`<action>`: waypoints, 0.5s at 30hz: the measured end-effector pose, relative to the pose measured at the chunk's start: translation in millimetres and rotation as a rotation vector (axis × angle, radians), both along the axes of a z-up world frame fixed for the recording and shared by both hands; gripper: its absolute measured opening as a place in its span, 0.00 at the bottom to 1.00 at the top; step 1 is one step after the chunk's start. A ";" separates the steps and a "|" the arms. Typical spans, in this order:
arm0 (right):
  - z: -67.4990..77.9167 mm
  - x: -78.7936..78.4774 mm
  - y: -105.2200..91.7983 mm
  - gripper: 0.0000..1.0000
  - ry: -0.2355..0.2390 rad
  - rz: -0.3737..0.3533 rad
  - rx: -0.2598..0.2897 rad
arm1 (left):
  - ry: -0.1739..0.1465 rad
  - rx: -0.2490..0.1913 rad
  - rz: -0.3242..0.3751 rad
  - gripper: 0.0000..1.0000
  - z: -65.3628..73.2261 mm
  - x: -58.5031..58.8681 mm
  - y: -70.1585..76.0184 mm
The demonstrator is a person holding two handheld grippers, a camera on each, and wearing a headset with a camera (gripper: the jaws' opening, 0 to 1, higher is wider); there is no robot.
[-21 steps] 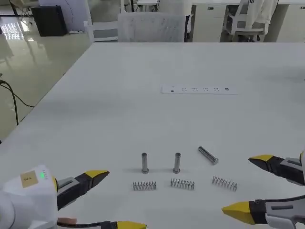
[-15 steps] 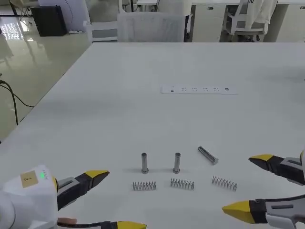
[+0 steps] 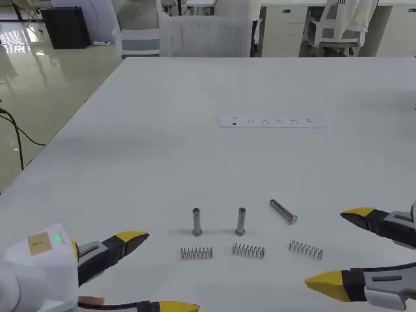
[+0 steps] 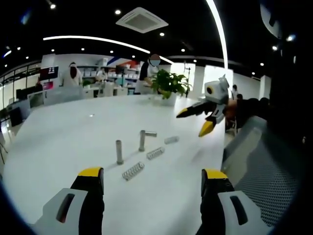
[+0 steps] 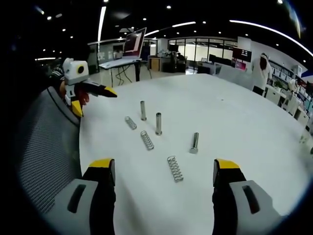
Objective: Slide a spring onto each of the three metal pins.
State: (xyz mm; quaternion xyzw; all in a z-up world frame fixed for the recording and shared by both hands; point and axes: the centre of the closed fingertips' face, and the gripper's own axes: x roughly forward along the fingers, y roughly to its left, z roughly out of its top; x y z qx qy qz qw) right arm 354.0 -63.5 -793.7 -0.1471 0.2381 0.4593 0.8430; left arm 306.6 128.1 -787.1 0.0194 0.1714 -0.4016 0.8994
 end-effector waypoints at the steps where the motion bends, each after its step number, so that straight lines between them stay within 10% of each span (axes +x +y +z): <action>1: 0.2 1.1 -1.1 0.82 0.000 0.000 -0.001 | 0.000 -0.001 0.000 0.78 0.1 0.1 0.0; 15: 19.6 34.2 1.5 0.76 -0.038 0.023 -0.050 | -0.002 0.002 0.000 0.78 1.8 -0.5 1.1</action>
